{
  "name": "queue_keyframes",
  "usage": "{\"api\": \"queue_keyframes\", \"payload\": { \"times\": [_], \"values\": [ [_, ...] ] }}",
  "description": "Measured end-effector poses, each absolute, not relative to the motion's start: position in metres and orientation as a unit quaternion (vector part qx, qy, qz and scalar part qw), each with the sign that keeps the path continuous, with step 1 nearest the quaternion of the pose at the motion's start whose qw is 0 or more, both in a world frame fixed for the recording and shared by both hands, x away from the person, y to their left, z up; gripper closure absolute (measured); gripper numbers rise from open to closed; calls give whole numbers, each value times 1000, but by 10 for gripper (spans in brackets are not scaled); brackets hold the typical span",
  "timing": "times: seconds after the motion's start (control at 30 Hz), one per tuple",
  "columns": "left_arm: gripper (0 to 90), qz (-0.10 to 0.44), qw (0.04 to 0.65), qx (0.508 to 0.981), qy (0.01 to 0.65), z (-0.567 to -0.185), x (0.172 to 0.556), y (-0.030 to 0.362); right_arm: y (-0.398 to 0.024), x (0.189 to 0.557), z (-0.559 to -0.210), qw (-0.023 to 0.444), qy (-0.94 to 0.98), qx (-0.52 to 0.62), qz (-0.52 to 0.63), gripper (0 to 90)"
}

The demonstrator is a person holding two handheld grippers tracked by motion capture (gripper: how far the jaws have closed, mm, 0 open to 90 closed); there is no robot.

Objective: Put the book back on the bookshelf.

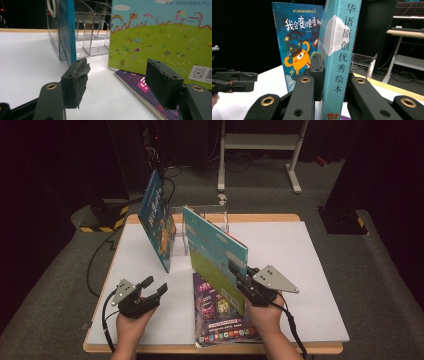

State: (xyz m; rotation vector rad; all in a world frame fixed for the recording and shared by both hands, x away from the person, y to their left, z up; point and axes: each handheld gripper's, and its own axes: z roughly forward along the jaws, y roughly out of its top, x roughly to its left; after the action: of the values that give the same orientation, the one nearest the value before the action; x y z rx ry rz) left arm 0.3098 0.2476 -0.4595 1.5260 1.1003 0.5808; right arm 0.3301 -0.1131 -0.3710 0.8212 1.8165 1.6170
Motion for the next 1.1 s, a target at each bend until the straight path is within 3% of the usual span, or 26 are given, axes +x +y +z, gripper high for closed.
{"api": "queue_keyframes", "payload": {
  "times": [0.23,0.57,0.83,1.1],
  "values": [
    [412,246,552,657,451,-455,307,237,-101,334,-368,282,689,306,593,798],
    [514,259,578,660,404,-418,314,193,-90,323,-365,265,705,299,586,801],
    [490,266,601,657,369,-381,330,157,-82,314,-365,258,711,293,584,784],
    [486,266,605,650,375,-380,335,157,-81,311,-368,237,714,290,592,740]
  ]
}}
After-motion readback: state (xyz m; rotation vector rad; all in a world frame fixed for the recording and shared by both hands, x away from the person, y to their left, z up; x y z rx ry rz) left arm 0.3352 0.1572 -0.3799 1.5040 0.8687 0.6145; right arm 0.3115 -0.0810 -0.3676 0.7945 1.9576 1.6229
